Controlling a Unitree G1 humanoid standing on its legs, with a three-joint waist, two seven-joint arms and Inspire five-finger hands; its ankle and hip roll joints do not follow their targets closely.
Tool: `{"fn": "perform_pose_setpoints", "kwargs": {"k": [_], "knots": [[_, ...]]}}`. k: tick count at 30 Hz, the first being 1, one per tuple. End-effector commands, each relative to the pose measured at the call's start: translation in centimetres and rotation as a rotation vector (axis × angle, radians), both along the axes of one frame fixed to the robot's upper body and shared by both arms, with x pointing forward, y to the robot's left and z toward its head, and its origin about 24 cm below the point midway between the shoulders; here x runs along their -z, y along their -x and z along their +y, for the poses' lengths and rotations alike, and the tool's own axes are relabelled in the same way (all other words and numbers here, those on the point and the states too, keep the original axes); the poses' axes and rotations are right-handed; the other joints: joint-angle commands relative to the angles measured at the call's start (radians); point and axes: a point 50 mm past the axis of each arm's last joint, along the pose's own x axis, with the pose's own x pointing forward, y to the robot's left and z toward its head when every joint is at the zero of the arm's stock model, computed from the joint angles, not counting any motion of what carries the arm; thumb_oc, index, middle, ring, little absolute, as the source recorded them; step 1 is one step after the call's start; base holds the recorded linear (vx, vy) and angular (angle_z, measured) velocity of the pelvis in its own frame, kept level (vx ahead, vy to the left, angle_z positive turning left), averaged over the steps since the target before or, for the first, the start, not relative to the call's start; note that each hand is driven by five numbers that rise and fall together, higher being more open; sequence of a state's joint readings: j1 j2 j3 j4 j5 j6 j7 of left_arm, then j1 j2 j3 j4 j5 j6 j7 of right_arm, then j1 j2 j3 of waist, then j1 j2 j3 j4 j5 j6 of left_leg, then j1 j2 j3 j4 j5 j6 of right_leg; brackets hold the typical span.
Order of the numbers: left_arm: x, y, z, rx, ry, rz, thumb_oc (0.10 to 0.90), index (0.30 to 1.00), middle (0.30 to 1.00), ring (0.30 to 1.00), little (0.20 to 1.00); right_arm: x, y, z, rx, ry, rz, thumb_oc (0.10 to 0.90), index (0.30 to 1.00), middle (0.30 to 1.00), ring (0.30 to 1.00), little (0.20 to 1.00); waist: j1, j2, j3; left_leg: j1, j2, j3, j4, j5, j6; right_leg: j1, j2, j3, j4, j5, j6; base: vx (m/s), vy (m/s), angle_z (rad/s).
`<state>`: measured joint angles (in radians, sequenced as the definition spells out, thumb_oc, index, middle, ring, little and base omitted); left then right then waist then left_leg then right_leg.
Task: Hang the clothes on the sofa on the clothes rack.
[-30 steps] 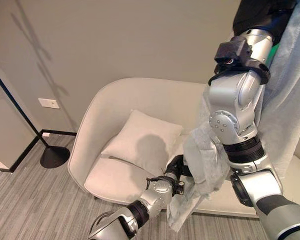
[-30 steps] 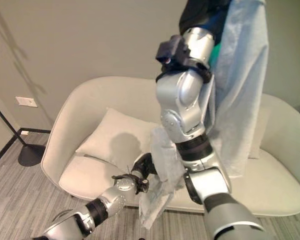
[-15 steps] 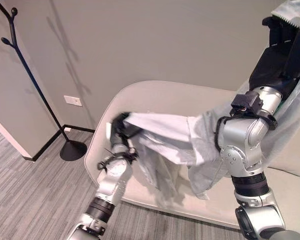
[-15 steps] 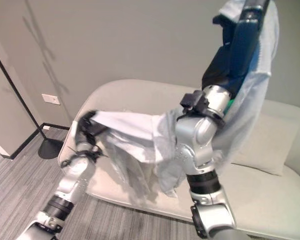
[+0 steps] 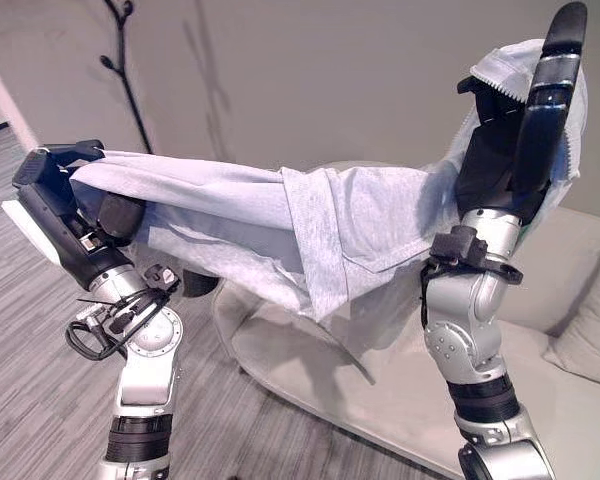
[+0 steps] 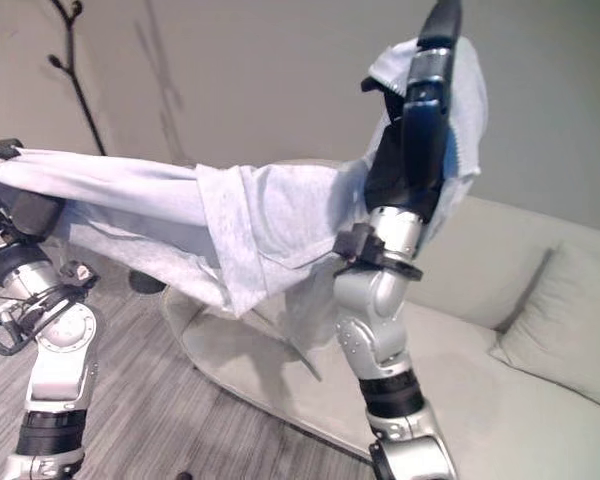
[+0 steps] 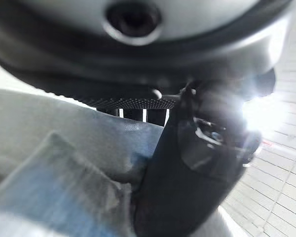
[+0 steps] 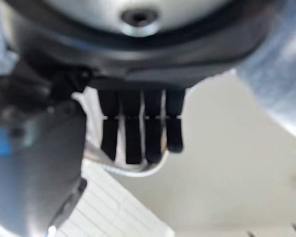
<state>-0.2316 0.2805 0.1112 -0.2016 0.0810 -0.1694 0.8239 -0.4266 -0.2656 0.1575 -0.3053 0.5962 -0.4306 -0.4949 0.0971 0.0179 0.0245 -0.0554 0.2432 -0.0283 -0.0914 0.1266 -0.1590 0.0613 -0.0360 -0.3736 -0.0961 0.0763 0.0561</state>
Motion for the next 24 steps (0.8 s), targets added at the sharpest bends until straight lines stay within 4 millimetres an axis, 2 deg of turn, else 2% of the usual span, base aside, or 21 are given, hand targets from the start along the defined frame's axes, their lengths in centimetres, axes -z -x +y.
{"fn": "perform_pose_setpoints", "kwargs": {"k": [1, 3, 5, 6, 7, 8, 9, 11, 13, 15, 16, 17, 18, 19, 20, 21, 22, 24], "knots": [[-4.9, 2.0, 0.7, -0.074, -0.205, -0.278, 0.400, 0.300, 0.300, 0.300, 0.300, -3.5, 2.2, -0.1, 0.011, 0.052, -0.242, 0.400, 0.300, 0.300, 0.300, 0.300, -0.023, -0.050, -0.032, 0.054, 0.055, 0.091, 0.041, -0.035, -0.033, 0.059, -0.022, 0.045, 0.009, -0.107, -0.007, 0.07, 0.178, 0.30], [-4.7, 2.1, 0.7, -0.078, -0.200, -0.287, 0.400, 0.300, 0.300, 0.300, 0.300, -3.3, 2.2, 0.1, 0.011, 0.077, -0.228, 0.400, 0.300, 0.300, 0.300, 0.300, -0.018, -0.065, -0.007, 0.058, 0.101, 0.111, 0.091, -0.052, -0.026, 0.077, -0.037, 0.059, 0.010, -0.110, 0.005, 0.05, 0.240, 0.05], [-4.5, 2.0, 0.7, -0.083, -0.194, -0.297, 0.400, 0.300, 0.300, 0.300, 0.300, -3.0, 2.4, 0.0, 0.019, 0.087, -0.217, 0.400, 0.300, 0.300, 0.300, 0.300, -0.016, -0.076, 0.006, 0.070, 0.142, 0.135, 0.087, -0.034, -0.005, 0.072, -0.068, 0.067, 0.017, -0.119, 0.018, 0.03, 0.299, -0.09], [-4.5, 2.0, 0.7, -0.082, -0.194, -0.298, 0.400, 0.300, 0.300, 0.300, 0.300, -3.0, 2.4, 0.0, 0.020, 0.087, -0.218, 0.400, 0.300, 0.300, 0.300, 0.300, -0.015, -0.077, 0.005, 0.070, 0.139, 0.136, 0.084, -0.029, -0.004, 0.070, -0.070, 0.067, 0.017, -0.117, 0.018, 0.03, 0.293, -0.10], [-4.6, 1.7, 0.6, -0.090, -0.200, -0.303, 0.400, 0.300, 0.300, 0.300, 0.300, -2.9, 2.5, -0.1, 0.033, 0.089, -0.218, 0.400, 0.300, 0.300, 0.300, 0.300, -0.013, -0.084, 0.008, 0.075, 0.156, 0.148, 0.070, -0.007, 0.004, 0.063, -0.089, 0.068, 0.018, -0.117, 0.029, 0.04, 0.499, -0.09], [-4.8, 1.4, 0.3, -0.083, -0.197, -0.319, 0.400, 0.300, 0.300, 0.300, 0.300, -2.8, 2.8, -0.4, 0.065, 0.086, -0.218, 0.400, 0.300, 0.300, 0.300, 0.300, -0.004, -0.088, 0.014, 0.067, 0.167, 0.124, 0.080, 0.006, 0.001, 0.059, -0.120, 0.072, 0.020, -0.109, 0.048, 0.10, 0.679, -0.03], [-4.8, 1.3, 0.3, -0.085, -0.199, -0.310, 0.400, 0.300, 0.300, 0.300, 0.300, -2.6, 2.9, -0.6, 0.076, 0.087, -0.214, 0.400, 0.300, 0.300, 0.300, 0.300, -0.002, -0.084, 0.011, 0.065, 0.155, 0.096, 0.090, -0.023, 0.000, 0.064, -0.136, 0.077, 0.021, -0.105, 0.058, 0.12, 0.721, -0.11], [-4.7, 0.7, -0.6, -0.020, -0.216, -0.294, 0.400, 0.300, 0.300, 0.300, 0.300, -2.2, 3.5, -1.3, 0.125, 0.097, -0.214, 0.400, 0.300, 0.300, 0.300, 0.300, -0.015, -0.082, 0.005, 0.018, 0.112, 0.080, 0.143, -0.116, -0.004, 0.083, -0.200, 0.042, 0.017, -0.078, 0.087, 0.11, 0.677, 0.06], [-4.8, -0.3, -1.9, 0.047, -0.246, -0.276, 0.400, 0.300, 0.300, 0.300, 0.300, -1.8, 4.2, -1.8, 0.172, 0.104, -0.205, 0.400, 0.300, 0.300, 0.300, 0.300, -0.022, -0.096, 0.004, -0.036, 0.046, 0.066, 0.215, -0.192, 0.016, 0.079, -0.278, 0.017, 0.027, -0.005, 0.114, 0.08, 0.822, 1.34], [-5.0, -1.0, -3.9, 0.157, -0.267, -0.279, 0.400, 0.300, 0.300, 0.300, 0.300, -0.9, 4.9, -2.4, 0.239, 0.078, -0.176, 0.400, 0.300, 0.300, 0.300, 0.300, -0.022, -0.123, 0.027, -0.138, -0.079, 0.069, 0.319, -0.271, 0.107, 0.029, -0.432, -0.050, 0.077, 0.245, 0.156, 0.06, 1.275, 1.61], [-5.0, -0.9, -4.4, 0.190, -0.266, -0.293, 0.400, 0.300, 0.300, 0.300, 0.300, -0.7, 4.8, -2.1, 0.226, 0.042, -0.172, 0.400, 0.300, 0.300, 0.300, 0.300, -0.021, -0.108, 0.039, -0.136, -0.115, 0.080, 0.303, -0.292, 0.147, 0.005, -0.452, -0.106, 0.122, 0.290, 0.176, 0.03, 1.158, 1.32], [-5.0, -0.8, -4.6, 0.209, -0.260, -0.300, 0.400, 0.300, 0.300, 0.300, 0.300, -0.5, 4.9, -2.1, 0.224, 0.037, -0.165, 0.400, 0.300, 0.300, 0.300, 0.300, -0.032, -0.112, 0.045, -0.132, -0.141, 0.082, 0.276, -0.266, 0.161, -0.022, -0.434, -0.096, 0.146, 0.273, 0.142, 0.04, 0.941, 1.34], [-4.5, -0.8, -5.0, 0.232, -0.258, -0.282, 0.400, 0.300, 0.300, 0.300, 0.300, -0.2, 4.9, -2.3, 0.227, 0.054, -0.154, 0.400, 0.300, 0.300, 0.300, 0.300, -0.049, -0.119, 0.047, -0.113, -0.161, 0.084, 0.221, -0.235, 0.163, -0.067, -0.355, -0.032, 0.171, 0.192, 0.115, 0.04, 0.594, 0.72], [-3.9, -0.5, -5.0, 0.244, -0.281, -0.246, 0.400, 0.300, 0.300, 0.300, 0.300, -0.2, 4.8, -2.1, 0.210, 0.091, -0.157, 0.400, 0.300, 0.300, 0.300, 0.300, -0.052, -0.118, 0.047, -0.076, -0.159, 0.109, 0.165, -0.227, 0.158, -0.097, -0.254, -0.028, 0.217, 0.045, 0.088, 0.08, 0.579, 0.65], [-3.3, -0.3, -4.9, 0.253, -0.282, -0.217, 0.400, 0.300, 0.300, 0.300, 0.300, 0.0, 4.6, -2.0, 0.200, 0.122, -0.152, 0.400, 0.300, 0.300, 0.300, 0.300, -0.057, -0.132, 0.055, -0.046, -0.175, 0.128, 0.120, -0.204, 0.153, -0.135, -0.159, -0.021, 0.260, -0.062, 0.051, 0.08, 0.487, 0.26], [-2.4, -0.4, -5.2, 0.316, -0.228, -0.184, 0.400, 0.300, 0.300, 0.300, 0.300, 0.8, 4.6, -2.7, 0.208, 0.123, -0.121, 0.400, 0.300, 0.300, 0.300, 0.300, -0.077, -0.174, 0.076, -0.001, -0.235, 0.130, 0.049, -0.157, 0.144, -0.189, -0.003, 0.108, 0.254, -0.122, 0.031, 0.08, 0.327, -0.13], [-1.8, -0.7, -5.8, 0.356, -0.219, -0.151, 0.400, 0.300, 0.300, 0.300, 0.300, 1.1, 4.8, -2.9, 0.221, 0.129, -0.107, 0.400, 0.300, 0.300, 0.300, 0.300, -0.091, -0.181, 0.082, 0.017, -0.257, 0.121, 0.038, -0.164, 0.152, -0.193, 0.037, 0.171, 0.251, -0.125, 0.020, 0.10, 0.199, 0.42], [-1.5, -1.2, -6.4, 0.384, -0.223, -0.122, 0.400, 0.300, 0.300, 0.300, 0.300, 1.4, 5.0, -3.2, 0.239, 0.129, -0.092, 0.400, 0.300, 0.300, 0.300, 0.300, -0.110, -0.182, 0.072, 0.030, -0.288, 0.109, 0.030, -0.169, 0.168, -0.166, 0.039, 0.177, 0.214, -0.116, 0.011, 0.19, 0.001, 2.05]]}}
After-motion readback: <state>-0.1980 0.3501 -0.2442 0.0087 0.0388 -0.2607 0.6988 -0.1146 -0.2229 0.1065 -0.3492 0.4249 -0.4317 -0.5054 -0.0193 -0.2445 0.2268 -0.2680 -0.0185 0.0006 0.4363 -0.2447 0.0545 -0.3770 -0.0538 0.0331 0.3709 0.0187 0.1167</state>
